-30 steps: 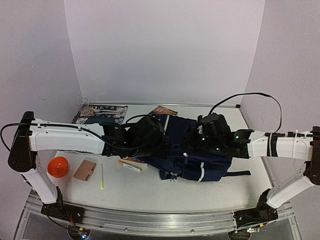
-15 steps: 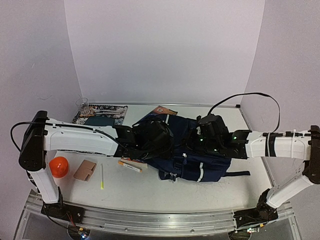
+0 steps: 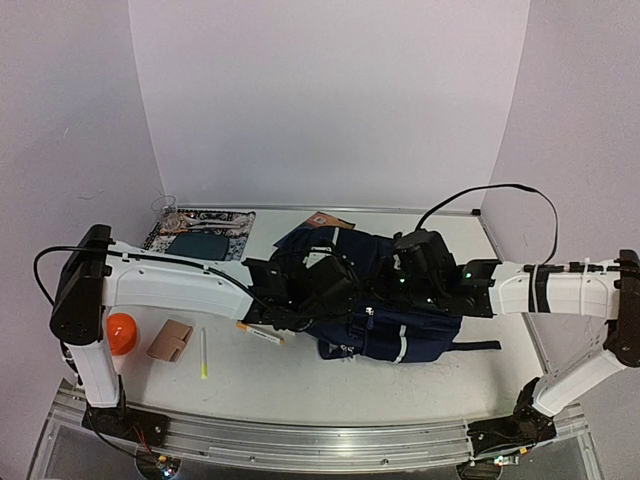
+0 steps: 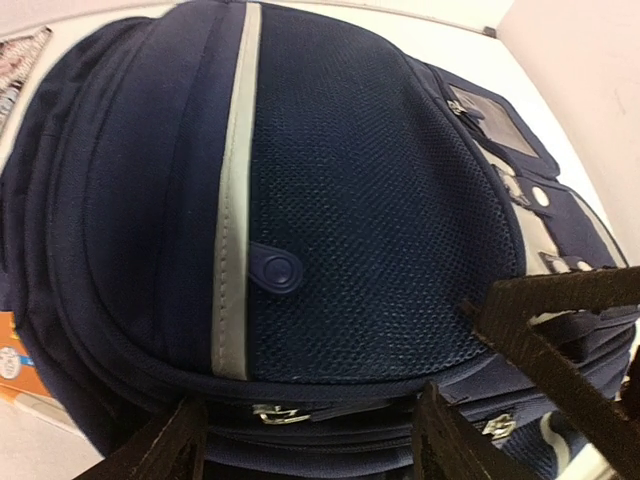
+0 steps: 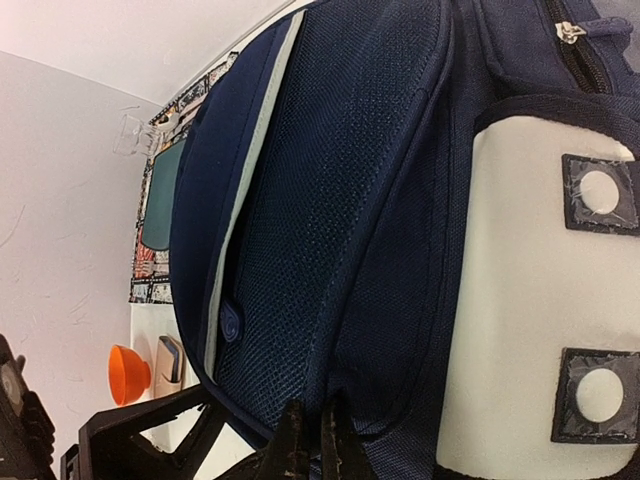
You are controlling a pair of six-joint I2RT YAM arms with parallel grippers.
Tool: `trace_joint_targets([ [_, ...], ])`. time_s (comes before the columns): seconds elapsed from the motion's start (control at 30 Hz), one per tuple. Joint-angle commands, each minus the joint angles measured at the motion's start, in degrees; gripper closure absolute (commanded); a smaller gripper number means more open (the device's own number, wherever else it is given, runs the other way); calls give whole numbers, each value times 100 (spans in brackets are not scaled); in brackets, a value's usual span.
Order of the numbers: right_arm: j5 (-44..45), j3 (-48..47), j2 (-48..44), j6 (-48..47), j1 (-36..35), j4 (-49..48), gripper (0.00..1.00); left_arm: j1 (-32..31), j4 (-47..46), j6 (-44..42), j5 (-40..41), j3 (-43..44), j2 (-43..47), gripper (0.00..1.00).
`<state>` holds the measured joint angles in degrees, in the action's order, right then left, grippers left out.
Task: Pack the student bag
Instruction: Pick up the upper front pocket of the student bag.
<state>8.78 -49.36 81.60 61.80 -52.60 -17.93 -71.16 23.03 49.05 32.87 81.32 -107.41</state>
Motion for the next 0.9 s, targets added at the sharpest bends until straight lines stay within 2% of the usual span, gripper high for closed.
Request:
trace_joint_targets([
  [0.0,-119,-419,-450,-136,-149,-757,100,138,908,-92,1152,-29,-161,31],
  [0.17,50,-415,-559,-195,-153,-519,100,179,1312,58,1729,-342,241,35],
  [0.37,103,-472,-564,-260,-158,-407,100,330,1440,295,1592,-773,850,37],
  [0.67,-82,-750,-281,-318,-150,-316,100,187,1058,-174,246,-302,1090,32],
  [0.87,-175,-837,-199,-343,-152,-238,100,164,366,-297,-684,-490,1434,34],
])
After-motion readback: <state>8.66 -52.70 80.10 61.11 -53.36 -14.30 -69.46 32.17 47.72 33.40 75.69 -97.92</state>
